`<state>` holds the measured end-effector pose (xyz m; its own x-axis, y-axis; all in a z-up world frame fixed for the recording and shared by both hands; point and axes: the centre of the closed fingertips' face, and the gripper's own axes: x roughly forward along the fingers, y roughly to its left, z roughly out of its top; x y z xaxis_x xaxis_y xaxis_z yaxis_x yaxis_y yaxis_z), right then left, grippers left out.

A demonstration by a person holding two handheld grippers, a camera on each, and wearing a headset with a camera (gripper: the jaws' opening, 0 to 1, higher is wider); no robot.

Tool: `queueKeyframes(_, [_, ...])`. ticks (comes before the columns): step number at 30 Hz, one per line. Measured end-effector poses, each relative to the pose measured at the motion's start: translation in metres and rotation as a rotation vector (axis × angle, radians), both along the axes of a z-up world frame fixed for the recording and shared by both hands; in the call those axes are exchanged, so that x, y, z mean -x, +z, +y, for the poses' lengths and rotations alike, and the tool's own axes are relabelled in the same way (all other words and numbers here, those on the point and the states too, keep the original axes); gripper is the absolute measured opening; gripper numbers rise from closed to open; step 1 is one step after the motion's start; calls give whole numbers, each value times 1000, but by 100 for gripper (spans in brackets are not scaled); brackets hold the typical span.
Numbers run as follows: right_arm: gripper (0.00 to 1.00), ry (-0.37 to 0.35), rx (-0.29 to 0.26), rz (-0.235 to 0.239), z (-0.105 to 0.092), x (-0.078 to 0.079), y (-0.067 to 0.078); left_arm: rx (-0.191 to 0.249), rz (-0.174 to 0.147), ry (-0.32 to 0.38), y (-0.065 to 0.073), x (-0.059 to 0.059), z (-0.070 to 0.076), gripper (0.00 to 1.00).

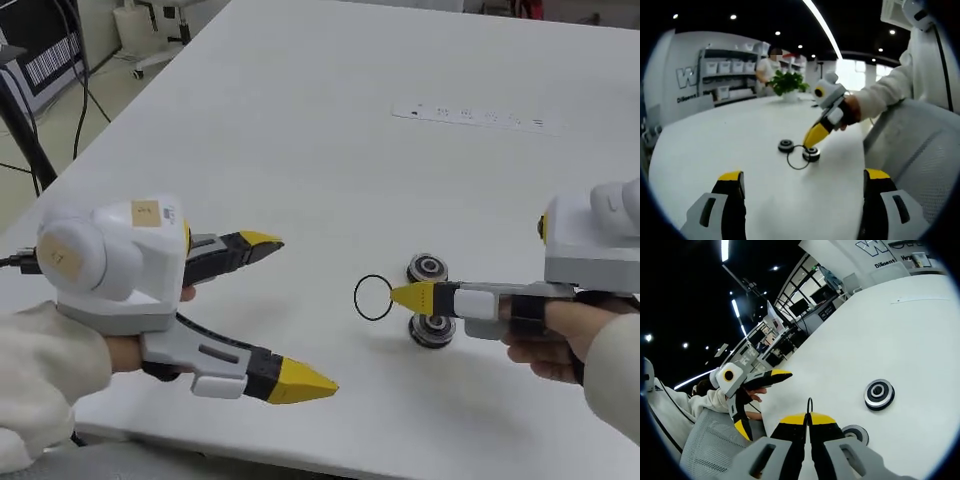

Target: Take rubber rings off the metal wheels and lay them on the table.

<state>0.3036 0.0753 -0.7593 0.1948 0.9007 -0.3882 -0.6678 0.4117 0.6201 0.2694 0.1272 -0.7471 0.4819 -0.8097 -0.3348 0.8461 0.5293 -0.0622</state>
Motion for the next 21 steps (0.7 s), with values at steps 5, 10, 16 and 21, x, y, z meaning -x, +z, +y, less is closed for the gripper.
queueKeyframes(5, [0, -2, 36, -23, -2, -1, -5, -3, 15, 12, -2, 0, 2, 100])
queueKeyframes(10, [0, 54, 128, -117, -4, 2, -14, 16, 24, 28, -2, -2, 1, 100])
queueKeyframes(16, [0, 81, 163, -149, -3, 6, -19, 9, 36, 55, -3, -5, 4, 100])
queueKeyframes(21, [0, 63, 158, -144, -6, 3, -19, -12, 42, 89, -3, -7, 13, 100])
